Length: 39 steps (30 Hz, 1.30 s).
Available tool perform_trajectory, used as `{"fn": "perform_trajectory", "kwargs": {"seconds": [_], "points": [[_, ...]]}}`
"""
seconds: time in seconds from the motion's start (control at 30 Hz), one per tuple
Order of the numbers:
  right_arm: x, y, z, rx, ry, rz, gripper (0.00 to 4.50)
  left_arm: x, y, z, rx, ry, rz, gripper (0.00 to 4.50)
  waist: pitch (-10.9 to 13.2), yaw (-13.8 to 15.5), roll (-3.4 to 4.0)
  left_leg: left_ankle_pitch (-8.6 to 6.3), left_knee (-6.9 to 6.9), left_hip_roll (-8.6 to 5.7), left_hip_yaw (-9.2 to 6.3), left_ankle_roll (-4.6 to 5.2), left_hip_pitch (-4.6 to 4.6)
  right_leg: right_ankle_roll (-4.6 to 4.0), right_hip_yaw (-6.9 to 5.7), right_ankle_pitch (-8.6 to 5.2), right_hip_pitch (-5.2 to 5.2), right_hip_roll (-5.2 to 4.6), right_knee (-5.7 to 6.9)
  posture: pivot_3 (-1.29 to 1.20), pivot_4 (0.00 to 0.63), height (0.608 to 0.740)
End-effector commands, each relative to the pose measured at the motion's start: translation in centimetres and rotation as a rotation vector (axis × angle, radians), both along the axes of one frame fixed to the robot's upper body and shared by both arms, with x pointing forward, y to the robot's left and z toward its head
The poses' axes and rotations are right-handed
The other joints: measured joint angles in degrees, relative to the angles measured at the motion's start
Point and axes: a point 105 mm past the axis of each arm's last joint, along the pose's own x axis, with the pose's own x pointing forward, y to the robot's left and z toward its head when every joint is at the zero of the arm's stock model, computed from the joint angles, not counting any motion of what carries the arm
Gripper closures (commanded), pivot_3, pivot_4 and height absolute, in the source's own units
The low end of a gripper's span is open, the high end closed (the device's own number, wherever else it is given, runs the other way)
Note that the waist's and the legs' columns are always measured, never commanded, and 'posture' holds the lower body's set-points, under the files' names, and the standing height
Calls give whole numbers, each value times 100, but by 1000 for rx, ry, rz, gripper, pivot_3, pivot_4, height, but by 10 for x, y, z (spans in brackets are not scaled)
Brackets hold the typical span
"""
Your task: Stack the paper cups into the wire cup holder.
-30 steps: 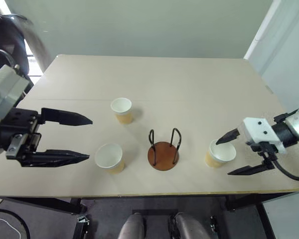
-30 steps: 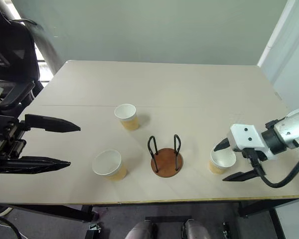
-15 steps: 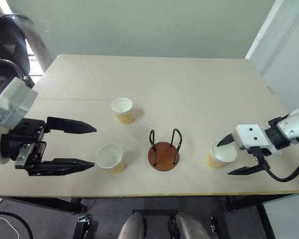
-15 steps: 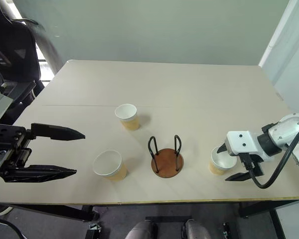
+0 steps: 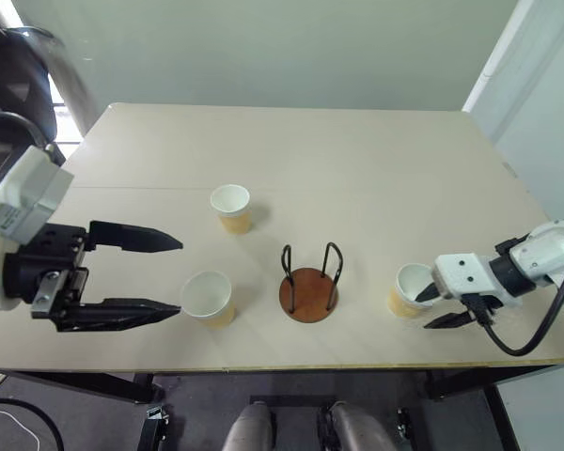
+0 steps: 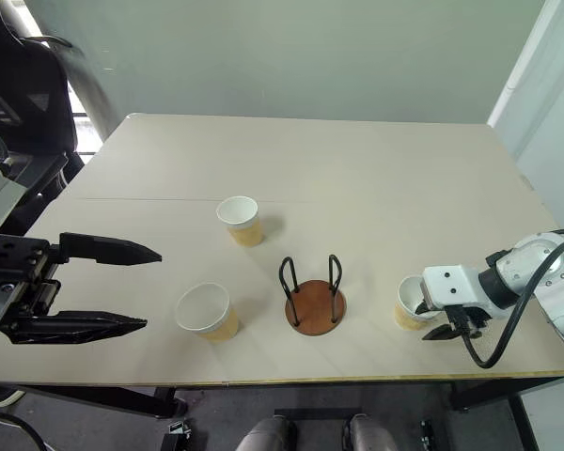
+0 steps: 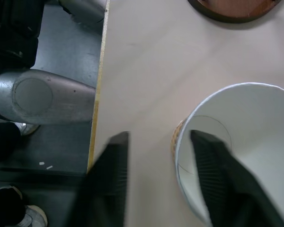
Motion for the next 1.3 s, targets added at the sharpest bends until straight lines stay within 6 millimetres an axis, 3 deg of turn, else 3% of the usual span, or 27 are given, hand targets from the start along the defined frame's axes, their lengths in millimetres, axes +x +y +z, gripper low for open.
{"fn": "perform_trajectory", "kwargs": {"seconds": [0.03,0.1,0.27,0.4,0.57,0.7,0.93,1.07,1.3], "points": [[4,1,4,-4,-33,16,4008,-2,1,8,8,-43,6,0,0,0,0,0,0,0,0,0,0,0,0,0,0,0,0,0,150,740],[5,2,4,-5,-35,20,4465,-2,1,8,9,-42,7,0,0,-1,0,0,0,0,0,0,1,0,0,0,0,0,0,0,150,740],[7,4,3,-11,-35,47,4465,-3,2,8,12,-45,14,0,0,-1,0,0,0,0,0,0,3,0,0,0,2,0,1,0,150,740],[9,7,18,10,-46,90,4465,-3,7,13,13,-67,45,0,0,-3,0,1,1,0,1,1,4,0,0,0,1,0,2,0,150,740],[12,14,72,81,-147,157,4465,-5,30,16,42,-96,175,0,7,-34,12,1,-2,1,5,1,4,-6,2,-4,-1,1,2,0,150,740],[12,36,128,161,-285,272,4465,-9,42,7,49,-82,243,0,10,-55,25,0,-5,6,6,3,6,-23,6,-18,-1,8,1,0,150,740],[3,77,174,294,-356,487,4465,-8,33,-2,30,-70,211,0,4,-35,14,-4,0,34,-4,-1,6,-74,10,-43,1,43,2,0,150,740],[-1,103,169,320,-310,601,4465,-7,26,-11,49,-46,175,0,4,-45,13,-4,-2,49,-3,-2,12,-94,9,-33,1,58,4,0,150,740],[12,128,141,313,-264,637,4465,-9,24,-11,58,-47,176,0,4,-51,14,-8,0,68,0,-10,16,-126,-1,-14,-2,65,5,0,150,740]]}}
